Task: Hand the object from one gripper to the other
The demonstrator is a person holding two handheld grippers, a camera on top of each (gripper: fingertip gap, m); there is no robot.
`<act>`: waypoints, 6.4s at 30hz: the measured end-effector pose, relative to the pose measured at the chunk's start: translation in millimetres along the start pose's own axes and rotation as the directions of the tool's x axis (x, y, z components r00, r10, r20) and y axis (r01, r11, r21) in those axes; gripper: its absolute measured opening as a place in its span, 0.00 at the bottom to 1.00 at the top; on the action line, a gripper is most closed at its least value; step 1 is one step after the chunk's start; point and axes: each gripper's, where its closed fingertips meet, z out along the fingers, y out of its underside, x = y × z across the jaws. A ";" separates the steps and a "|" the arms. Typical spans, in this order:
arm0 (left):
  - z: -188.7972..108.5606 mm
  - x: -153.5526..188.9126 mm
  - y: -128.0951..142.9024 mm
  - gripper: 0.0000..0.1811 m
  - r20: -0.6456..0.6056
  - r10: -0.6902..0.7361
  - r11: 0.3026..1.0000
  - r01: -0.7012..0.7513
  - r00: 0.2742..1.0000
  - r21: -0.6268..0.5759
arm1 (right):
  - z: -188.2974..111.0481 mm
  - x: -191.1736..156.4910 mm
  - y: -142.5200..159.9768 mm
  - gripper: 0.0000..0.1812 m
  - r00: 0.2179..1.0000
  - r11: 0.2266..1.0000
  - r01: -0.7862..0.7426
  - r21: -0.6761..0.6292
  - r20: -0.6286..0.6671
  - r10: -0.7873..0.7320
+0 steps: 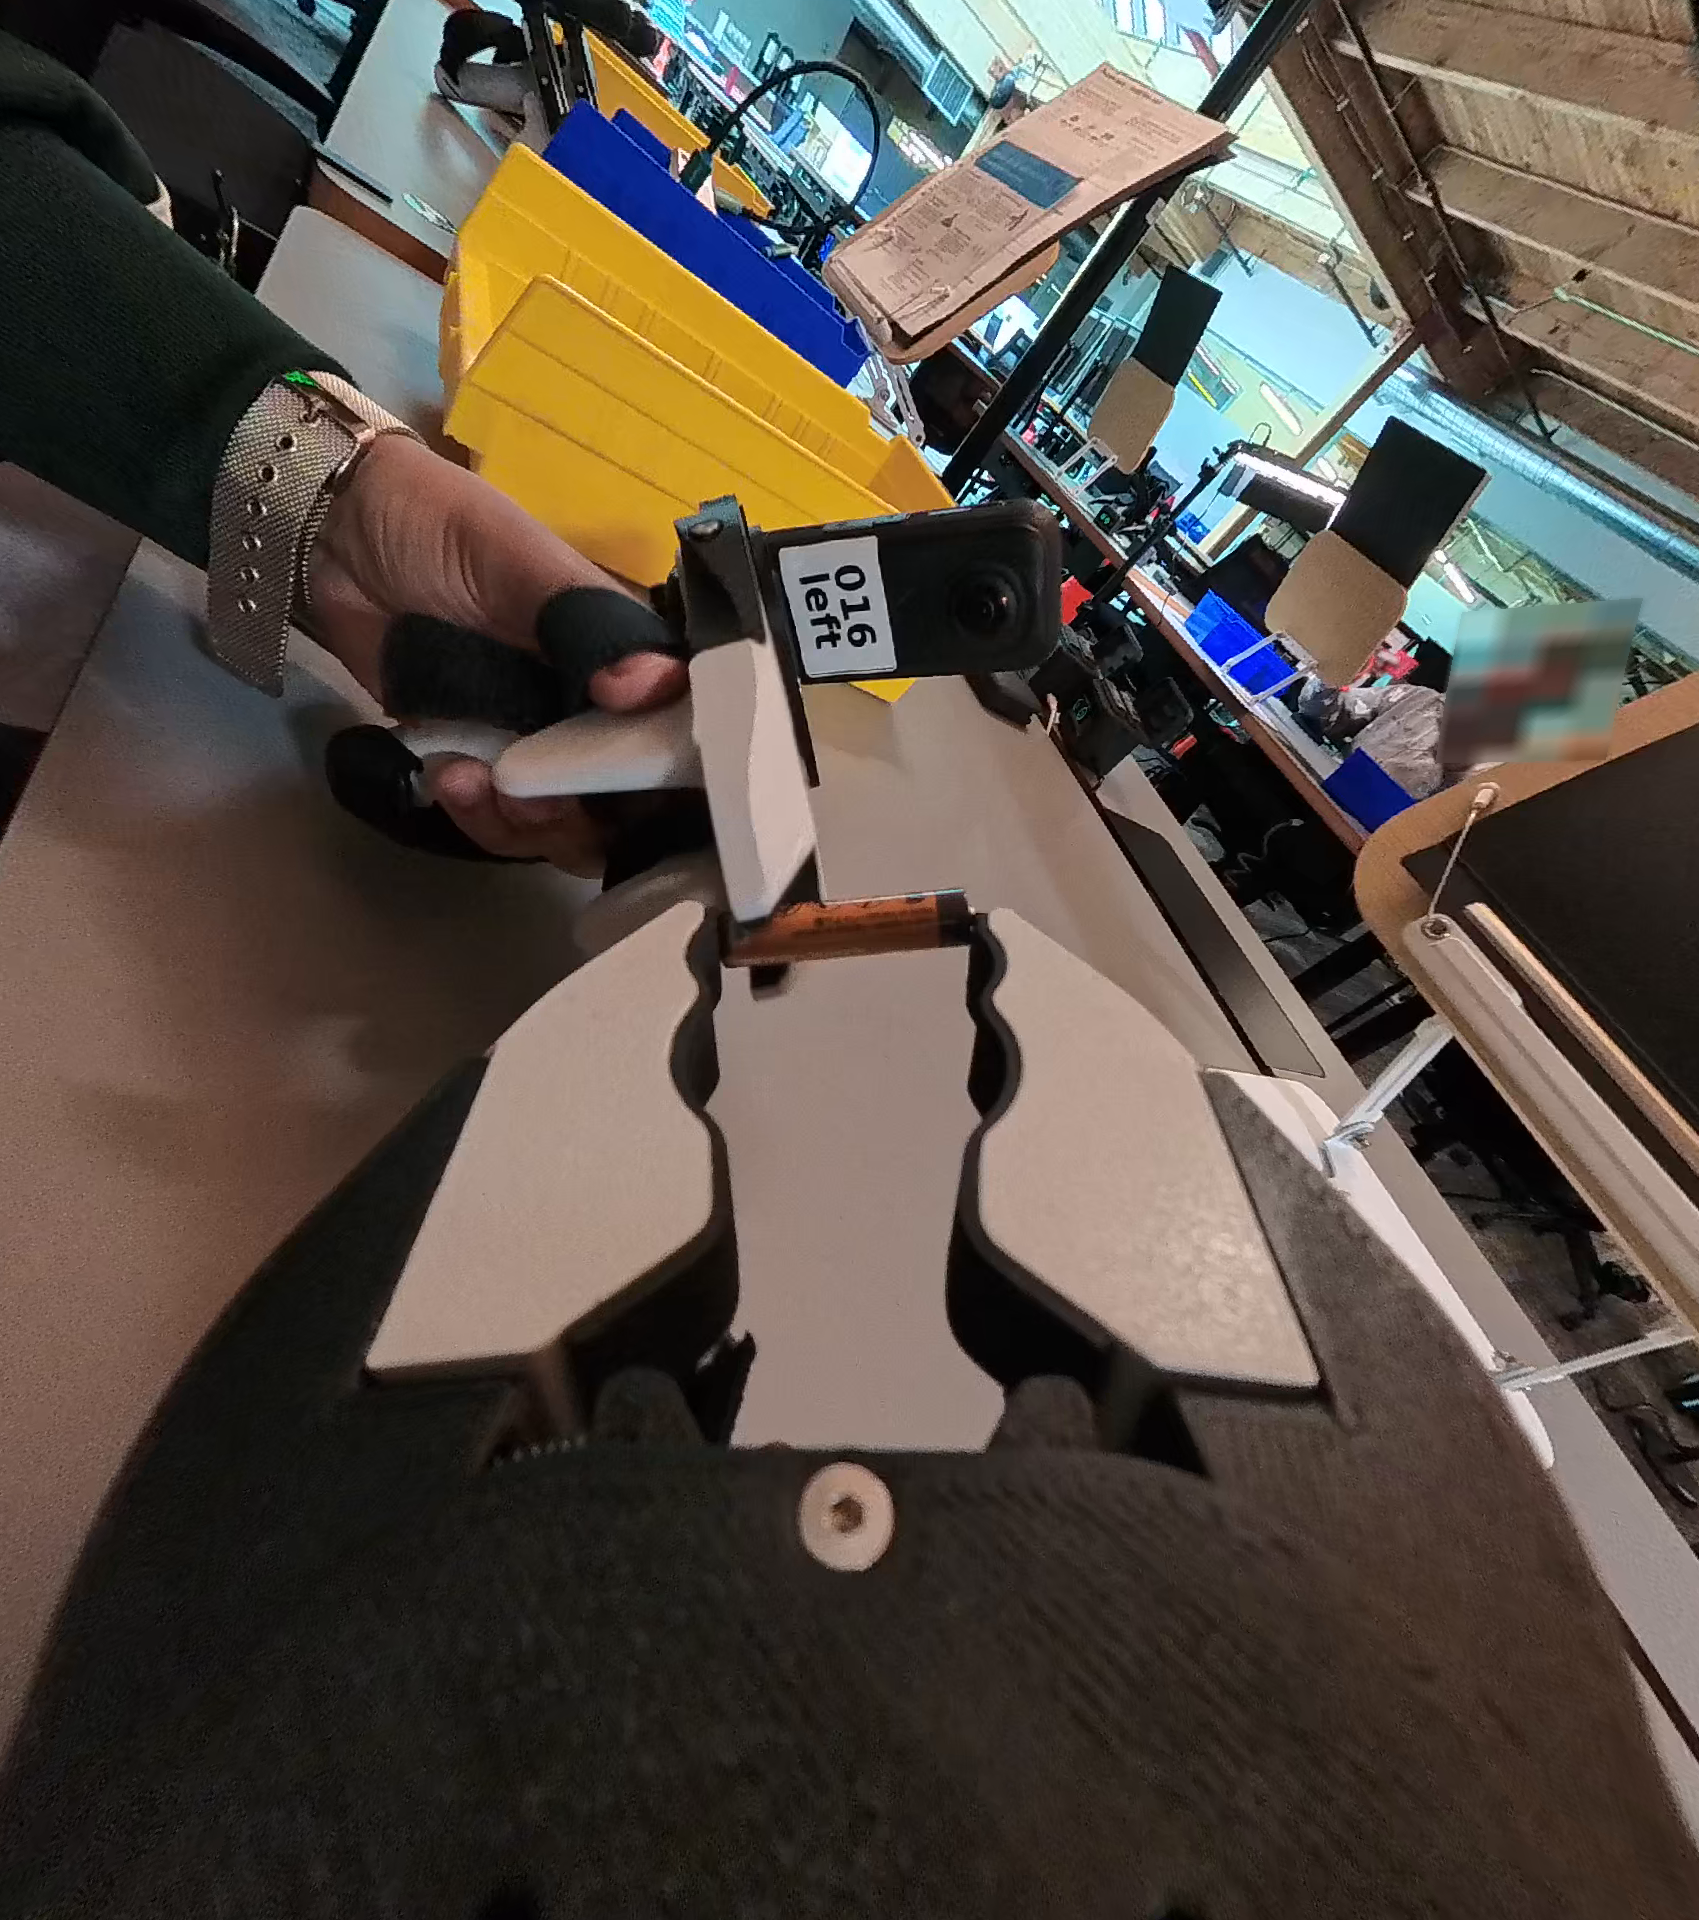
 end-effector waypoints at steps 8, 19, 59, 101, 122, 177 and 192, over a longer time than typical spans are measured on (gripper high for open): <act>-4.7 -1.7 -11.4 0.06 0.091 0.152 0.987 -0.156 0.984 0.041 | -1.8 19.3 -4.2 0.42 0.981 0.980 -0.174 0.099 -0.069 0.181; -8.2 -1.7 -20.1 0.06 0.196 0.392 0.912 -0.408 0.899 0.046 | -19.0 52.3 -7.6 0.39 0.757 0.706 -0.632 0.320 0.059 0.651; -17.8 -17.6 -46.0 0.66 0.483 0.495 0.810 -0.585 0.722 0.044 | -12.5 18.5 -20.6 0.06 0.754 0.714 -0.655 0.248 0.272 0.598; 3.9 6.4 -14.7 0.06 0.211 0.539 0.836 -0.549 0.815 -0.018 | -10.7 17.2 -23.9 0.22 0.872 0.827 -0.489 0.276 0.174 0.458; 8.3 3.5 -6.3 0.06 0.200 0.573 0.818 -0.571 0.795 -0.071 | -22.0 23.1 -34.3 0.04 0.824 0.765 -0.567 0.305 0.224 0.521; -1.0 1.6 -13.6 0.06 0.240 0.589 0.804 -0.590 0.772 -0.077 | -23.1 19.4 -14.1 0.09 0.816 0.798 -0.569 0.198 0.257 0.518; -7.5 6.7 -19.6 0.06 0.236 0.585 0.803 -0.594 0.776 -0.041 | -21.2 12.5 -7.6 0.06 0.768 0.776 -0.619 0.122 0.305 0.564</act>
